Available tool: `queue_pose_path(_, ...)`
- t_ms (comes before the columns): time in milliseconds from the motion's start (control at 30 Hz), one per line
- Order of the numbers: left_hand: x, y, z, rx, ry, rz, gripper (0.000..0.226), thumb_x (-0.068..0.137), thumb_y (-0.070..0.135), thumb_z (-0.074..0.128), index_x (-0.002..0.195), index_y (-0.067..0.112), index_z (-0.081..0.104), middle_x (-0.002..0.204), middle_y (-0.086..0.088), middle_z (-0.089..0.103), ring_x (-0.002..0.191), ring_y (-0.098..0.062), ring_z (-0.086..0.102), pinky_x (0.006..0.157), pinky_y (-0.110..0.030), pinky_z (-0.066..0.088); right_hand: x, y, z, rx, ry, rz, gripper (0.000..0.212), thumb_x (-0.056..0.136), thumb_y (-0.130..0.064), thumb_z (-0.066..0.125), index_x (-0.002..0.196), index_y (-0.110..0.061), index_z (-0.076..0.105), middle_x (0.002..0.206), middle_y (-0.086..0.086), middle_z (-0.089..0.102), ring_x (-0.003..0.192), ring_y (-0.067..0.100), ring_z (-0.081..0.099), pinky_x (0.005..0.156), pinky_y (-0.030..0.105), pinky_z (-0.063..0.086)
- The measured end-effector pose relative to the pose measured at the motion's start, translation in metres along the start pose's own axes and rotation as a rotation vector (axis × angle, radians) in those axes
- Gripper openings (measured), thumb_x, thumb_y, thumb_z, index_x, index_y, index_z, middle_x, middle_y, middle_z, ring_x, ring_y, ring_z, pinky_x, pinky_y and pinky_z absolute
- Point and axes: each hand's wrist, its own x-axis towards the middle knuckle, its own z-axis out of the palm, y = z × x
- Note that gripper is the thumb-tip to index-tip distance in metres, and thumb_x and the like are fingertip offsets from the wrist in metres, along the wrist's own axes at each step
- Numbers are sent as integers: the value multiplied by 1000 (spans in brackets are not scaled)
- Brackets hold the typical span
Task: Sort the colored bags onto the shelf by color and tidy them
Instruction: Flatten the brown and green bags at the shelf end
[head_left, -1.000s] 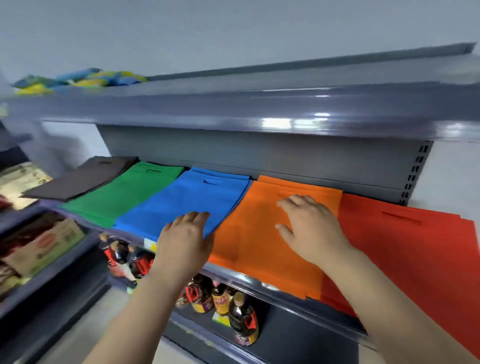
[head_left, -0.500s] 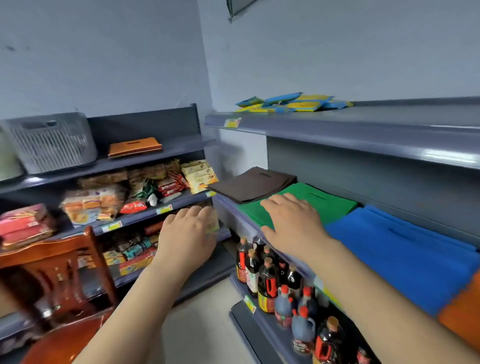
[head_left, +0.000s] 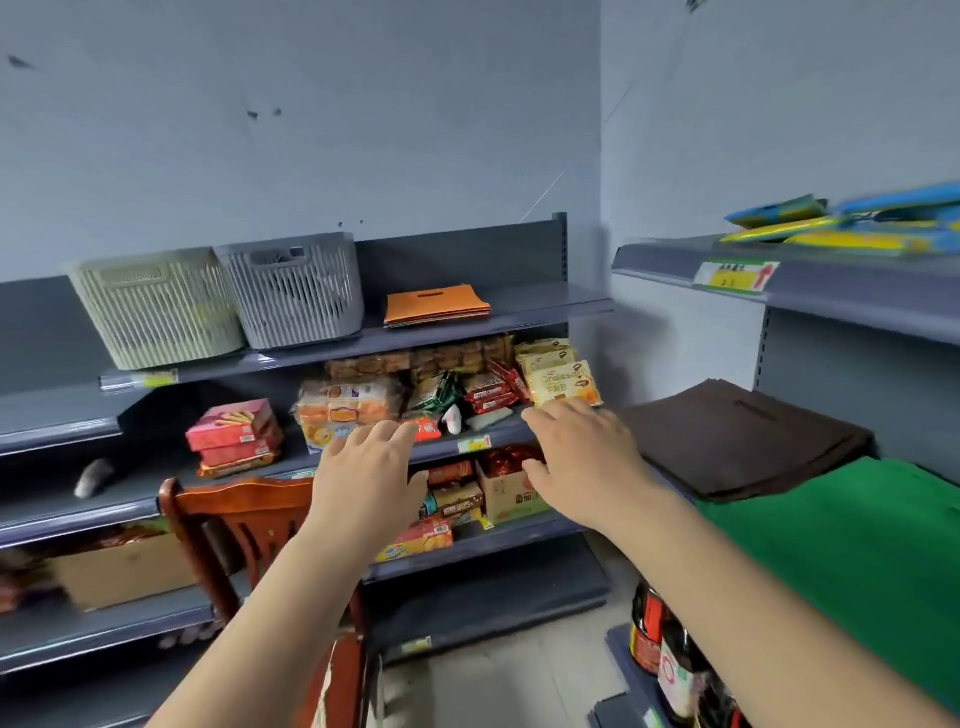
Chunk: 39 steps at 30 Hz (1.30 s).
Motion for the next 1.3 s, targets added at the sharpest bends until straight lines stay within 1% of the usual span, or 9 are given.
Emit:
queue_pose_path(200,73,-21,28,29,-2,-65,50,95,39,44,141,23,31,143,5,40,132,-18,37,106,-33,29,95,13,33,20,12,-115,41,95,-36,45,132,-20,42,132,-2,47,122,20,40,97,35,37)
queue_pose_path(300,113,-28,47,54,-4,-98,48,95,38,43,140,23,32,142,5,41,131,-18,36,105,-32,28,142,22,49,26,6,-172,45,96,-36,43,137,-19,39,136,-1,45,125,21,39,99,35,35)
queue_pose_path(533,200,-46,91,104,-14,-159,49,96,38,42,141,22,31,141,5,42,132,-18,36,107,-32,26,245,44,93,17,-17,-257,43,96,-38,43,134,-19,42,133,-1,47,124,21,39,97,35,35)
queue_pose_path(800,289,-80,145,87,-10,-176,48,96,36,42,140,22,31,138,5,44,129,-19,38,105,-33,27,342,55,142,25,-53,-274,42,96,-38,44,133,-20,42,133,-2,46,125,21,38,99,35,34)
queue_pose_path(1000,361,-122,189,40,31,-133,49,96,38,40,141,22,29,139,5,43,129,-19,38,104,-33,28,423,60,181,32,-75,-226,49,95,-48,43,138,-24,40,138,-5,44,128,19,37,101,35,33)
queue_pose_path(1133,407,-153,212,-10,68,-109,45,96,34,40,138,21,35,136,5,46,126,-19,42,102,-32,30,479,63,199,55,-57,-179,51,96,-51,40,141,-26,39,141,-7,42,130,16,36,101,33,33)
queue_pose_path(1200,429,-167,223,-28,78,-96,43,96,34,42,137,20,39,133,4,50,122,-19,46,100,-32,33,507,66,209,61,-63,-157,52,96,-51,39,143,-26,37,147,-6,38,135,15,32,105,33,30)
queue_pose_path(1267,447,-179,232,-51,98,-92,41,92,31,52,130,15,49,124,0,58,113,-23,54,94,-36,39,532,69,218,81,-79,-134,54,97,-50,39,145,-25,35,151,-5,33,140,14,27,110,33,28)
queue_pose_path(1300,454,-184,238,-60,111,-83,37,88,29,59,122,13,56,115,-3,64,104,-26,60,87,-38,44,543,71,224,93,-94,-124,55,96,-51,39,145,-26,34,153,-5,31,141,14,25,112,34,26)
